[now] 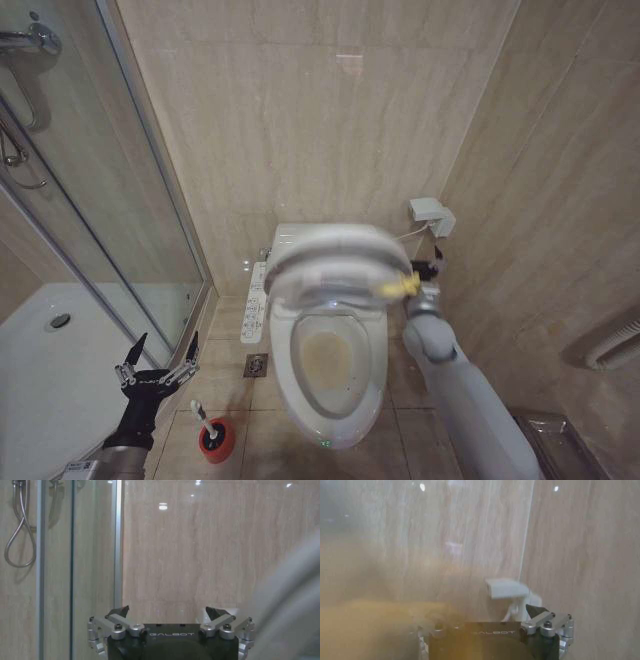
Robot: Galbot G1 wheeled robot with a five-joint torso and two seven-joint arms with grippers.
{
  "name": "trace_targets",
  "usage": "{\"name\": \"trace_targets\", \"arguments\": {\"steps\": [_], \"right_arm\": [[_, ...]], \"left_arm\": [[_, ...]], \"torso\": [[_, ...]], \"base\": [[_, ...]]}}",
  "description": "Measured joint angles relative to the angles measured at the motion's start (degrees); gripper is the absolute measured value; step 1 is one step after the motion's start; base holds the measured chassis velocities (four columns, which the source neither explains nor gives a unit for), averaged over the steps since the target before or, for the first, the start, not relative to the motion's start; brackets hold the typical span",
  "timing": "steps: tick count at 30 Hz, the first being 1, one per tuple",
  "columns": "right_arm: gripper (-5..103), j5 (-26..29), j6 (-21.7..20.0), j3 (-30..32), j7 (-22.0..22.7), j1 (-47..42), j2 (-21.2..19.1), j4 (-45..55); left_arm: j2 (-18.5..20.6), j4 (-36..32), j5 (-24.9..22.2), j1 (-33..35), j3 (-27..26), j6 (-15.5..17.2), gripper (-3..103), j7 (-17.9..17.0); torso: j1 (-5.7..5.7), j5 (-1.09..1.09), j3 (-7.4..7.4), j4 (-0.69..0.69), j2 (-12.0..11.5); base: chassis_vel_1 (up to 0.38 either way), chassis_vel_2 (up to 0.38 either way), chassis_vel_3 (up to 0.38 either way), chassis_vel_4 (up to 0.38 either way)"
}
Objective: Open the toilet lid, clean the toilet bowl with a toilet brush, close the toilet lid, and flush.
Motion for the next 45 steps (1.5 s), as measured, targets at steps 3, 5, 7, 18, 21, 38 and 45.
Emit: {"name": "trace_targets", "arguments": {"steps": [3, 5, 7, 18, 21, 38, 45], "right_arm": [[100, 0.08, 0.42, 0.88, -0.80, -3.71, -0.01, 3.06], [100, 0.04, 1.14, 2.00, -0.98, -7.30, 0.12, 6.24], [100, -0.02, 1.35, 2.50, -1.16, -8.81, 0.21, 7.46], [100, -0.70, 2.96, 8.08, -3.58, -24.13, 1.47, 18.59], [100, -0.98, 0.97, 8.74, -2.14, -25.07, 1.97, 20.33], [100, 1.85, 0.83, 15.68, -9.40, -24.64, 1.11, 19.29], [100, 3.21, -2.83, 19.84, -15.91, -26.66, 1.46, 20.78]], "left_arm": [[0.00, 0.00, 0.00, 0.01, 0.00, 0.00, 100, 0.00], [0.00, 0.00, 0.00, 0.00, 0.00, 0.00, 100, 0.00], [0.00, 0.00, 0.00, 0.01, 0.01, 0.00, 100, 0.01], [0.00, 0.00, 0.00, 0.00, 0.00, 0.00, 100, 0.00], [0.00, 0.00, 0.00, 0.01, 0.00, 0.00, 100, 0.00], [0.00, 0.00, 0.00, 0.00, 0.00, 0.00, 100, 0.00], [0.00, 0.00, 0.00, 0.01, 0.00, 0.00, 100, 0.00]], "torso": [[0.00, 0.01, 0.00, 0.01, 0.00], [0.00, -0.01, -0.01, 0.01, 0.00], [0.00, -0.01, 0.00, 0.03, 0.00], [-0.01, -0.01, 0.00, -0.03, 0.00], [0.00, -0.01, 0.00, -0.02, 0.00], [0.01, -0.01, 0.01, -0.01, -0.01], [0.00, -0.01, 0.01, -0.04, -0.01]], "base": [[0.000, 0.000, 0.000, 0.000], [0.000, 0.000, 0.000, 0.000], [0.000, 0.000, 0.000, 0.000], [0.000, 0.000, 0.000, 0.000], [0.000, 0.000, 0.000, 0.000], [0.000, 0.000, 0.000, 0.000], [0.000, 0.000, 0.000, 0.000]]}}
